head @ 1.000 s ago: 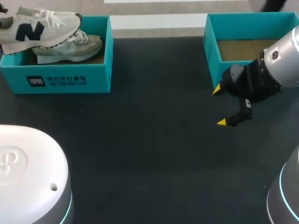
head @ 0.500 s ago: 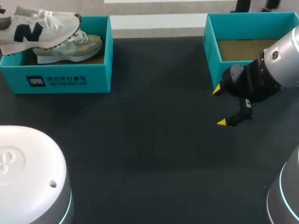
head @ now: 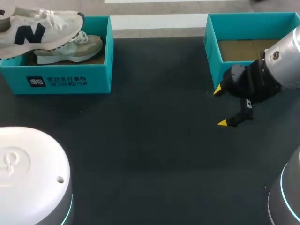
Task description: Take the shoe out of the shoebox, open the shoe tongue, remove and reinsert the insole, then place the shoe into the shoebox
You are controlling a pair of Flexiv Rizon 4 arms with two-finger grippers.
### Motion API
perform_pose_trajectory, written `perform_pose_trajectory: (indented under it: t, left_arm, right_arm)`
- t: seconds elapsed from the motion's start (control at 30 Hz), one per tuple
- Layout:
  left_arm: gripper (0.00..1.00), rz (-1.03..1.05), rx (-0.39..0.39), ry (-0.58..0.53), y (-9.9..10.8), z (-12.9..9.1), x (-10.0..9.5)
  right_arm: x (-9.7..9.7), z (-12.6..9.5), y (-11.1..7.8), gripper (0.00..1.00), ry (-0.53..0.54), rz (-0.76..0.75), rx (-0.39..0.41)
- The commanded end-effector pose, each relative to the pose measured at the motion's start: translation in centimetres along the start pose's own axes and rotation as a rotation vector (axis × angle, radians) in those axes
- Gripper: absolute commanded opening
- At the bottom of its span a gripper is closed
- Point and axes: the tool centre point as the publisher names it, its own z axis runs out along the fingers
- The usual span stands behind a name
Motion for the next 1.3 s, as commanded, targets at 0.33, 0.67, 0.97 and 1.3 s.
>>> perform_pose_trajectory:
  t: [0.33, 0.67, 0.97, 1.3]
  left_arm:
    - [0.00, 0.021, -0.083, 0.008, -9.1, -1.4, -6.9]
    - [0.00, 0.110, -0.029, -0.010, -13.1, -1.1, -12.4]
    - [0.00, 0.159, -0.004, -0.020, -15.4, -0.9, -17.3]
    - [0.00, 0.143, 0.051, -0.037, -17.6, -0.1, -20.8]
  right_arm:
    - [0.0, 0.2, 0.1, 1.00, -0.002, 0.001, 0.004]
    - [0.0, 0.2, 0.1, 1.00, -0.002, 0.001, 0.004]
    - [0.0, 0.2, 0.1, 1.00, -0.002, 0.001, 0.004]
    - [0.0, 0.2, 0.1, 1.00, -0.002, 0.001, 0.004]
